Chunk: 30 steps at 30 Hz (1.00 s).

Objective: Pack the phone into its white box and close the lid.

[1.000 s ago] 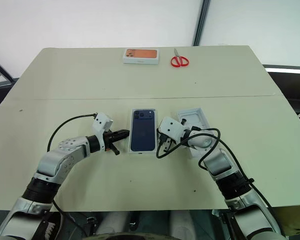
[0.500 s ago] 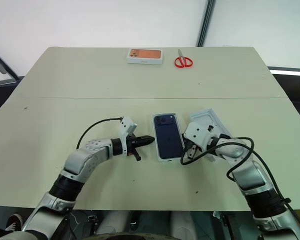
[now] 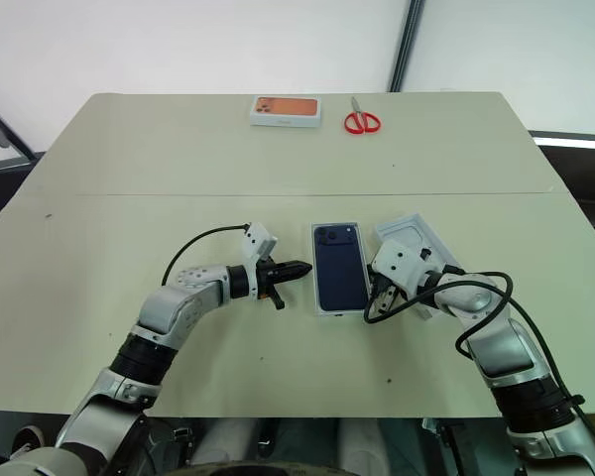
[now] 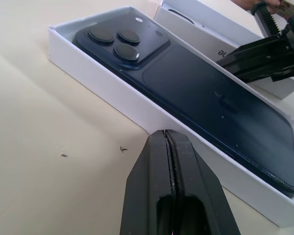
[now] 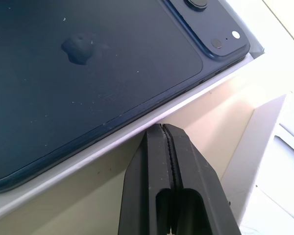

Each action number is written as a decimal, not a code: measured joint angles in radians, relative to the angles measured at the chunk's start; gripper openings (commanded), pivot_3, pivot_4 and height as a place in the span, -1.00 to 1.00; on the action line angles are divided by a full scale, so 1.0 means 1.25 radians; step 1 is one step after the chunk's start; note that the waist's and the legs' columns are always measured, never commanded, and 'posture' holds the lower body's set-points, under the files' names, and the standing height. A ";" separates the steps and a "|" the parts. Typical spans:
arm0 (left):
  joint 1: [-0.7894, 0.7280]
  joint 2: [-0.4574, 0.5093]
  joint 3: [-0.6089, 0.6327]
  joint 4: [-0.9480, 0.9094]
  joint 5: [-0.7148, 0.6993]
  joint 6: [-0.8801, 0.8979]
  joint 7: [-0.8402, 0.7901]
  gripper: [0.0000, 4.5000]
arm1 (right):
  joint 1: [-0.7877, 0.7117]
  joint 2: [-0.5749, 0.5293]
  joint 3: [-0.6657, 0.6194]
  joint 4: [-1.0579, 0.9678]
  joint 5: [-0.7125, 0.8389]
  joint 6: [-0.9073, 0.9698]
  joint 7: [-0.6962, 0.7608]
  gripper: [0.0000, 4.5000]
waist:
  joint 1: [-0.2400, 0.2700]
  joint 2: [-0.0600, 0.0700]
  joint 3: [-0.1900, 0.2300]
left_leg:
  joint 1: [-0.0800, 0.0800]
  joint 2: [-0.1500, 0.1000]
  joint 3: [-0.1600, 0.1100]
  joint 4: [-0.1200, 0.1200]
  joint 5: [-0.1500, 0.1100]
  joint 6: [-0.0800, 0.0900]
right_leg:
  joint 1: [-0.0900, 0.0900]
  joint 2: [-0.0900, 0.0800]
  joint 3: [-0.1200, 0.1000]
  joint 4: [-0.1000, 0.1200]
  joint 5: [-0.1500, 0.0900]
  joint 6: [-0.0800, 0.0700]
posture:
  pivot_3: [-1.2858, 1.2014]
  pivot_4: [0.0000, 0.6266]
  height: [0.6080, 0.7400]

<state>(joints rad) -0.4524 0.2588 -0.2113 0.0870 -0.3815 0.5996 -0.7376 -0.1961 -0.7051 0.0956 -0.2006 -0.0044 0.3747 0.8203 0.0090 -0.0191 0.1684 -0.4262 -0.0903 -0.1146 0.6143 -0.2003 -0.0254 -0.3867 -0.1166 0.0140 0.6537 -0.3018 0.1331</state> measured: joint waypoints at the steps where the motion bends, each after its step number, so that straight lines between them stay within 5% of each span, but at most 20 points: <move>1: -0.002 0.008 0.010 0.000 0.000 0.000 0.000 -0.99 | -0.005 -0.006 0.000 -0.002 0.006 0.009 0.006 -1.00 | 0.000 0.000 0.000 | 0.000 0.000 0.000 0.000 0.000 0.000 | 0.000 0.000 0.000 0.000 0.000 0.000 | 0.03 -0.52 1.00; 23: 0.012 0.067 0.085 -0.078 -0.025 0.017 -0.018 -0.99 | -0.155 0.032 0.014 0.171 -0.063 -0.016 -0.121 -1.00 | -0.002 0.000 0.000 | 0.000 0.000 0.000 0.000 0.000 0.000 | -0.001 0.000 0.001 0.001 0.000 0.000 | 0.03 -0.52 1.00; 24: 0.014 0.072 0.090 -0.081 -0.031 0.018 -0.020 -1.00 | -0.155 0.032 0.007 0.164 -0.051 -0.007 -0.115 -0.89 | -0.002 0.000 0.000 | 0.000 0.000 0.000 0.000 0.000 0.000 | -0.001 0.000 0.001 0.001 0.000 0.000 | 0.03 -0.52 1.00; 27: 0.019 0.100 0.104 -0.083 -0.052 0.025 -0.050 -0.60 | -0.145 0.044 -0.045 0.105 0.048 0.090 -0.065 -0.40 | -0.002 0.000 0.000 | 0.000 0.000 0.000 0.000 0.000 0.000 | -0.001 0.001 0.001 0.001 0.000 0.000 | 0.03 -0.52 1.00; 30: 0.022 0.132 0.127 -0.083 -0.060 0.015 -0.078 0.10 | -0.113 0.013 -0.061 0.038 0.078 0.139 -0.046 0.32 | -0.001 0.001 0.000 | 0.000 0.000 0.000 0.000 0.000 0.000 | -0.001 0.000 0.001 0.001 0.000 0.000 | 0.03 -0.52 1.00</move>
<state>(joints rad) -0.4247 0.4234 -0.0528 -0.0162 -0.4562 0.6189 -0.8354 -0.3373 -0.6885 0.0189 -0.1527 0.0937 0.5485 0.7631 0.0073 -0.0183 0.1689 -0.4265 -0.0899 -0.1143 0.6141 -0.2000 -0.0257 -0.3880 -0.1160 0.0148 0.6552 -0.3017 0.1330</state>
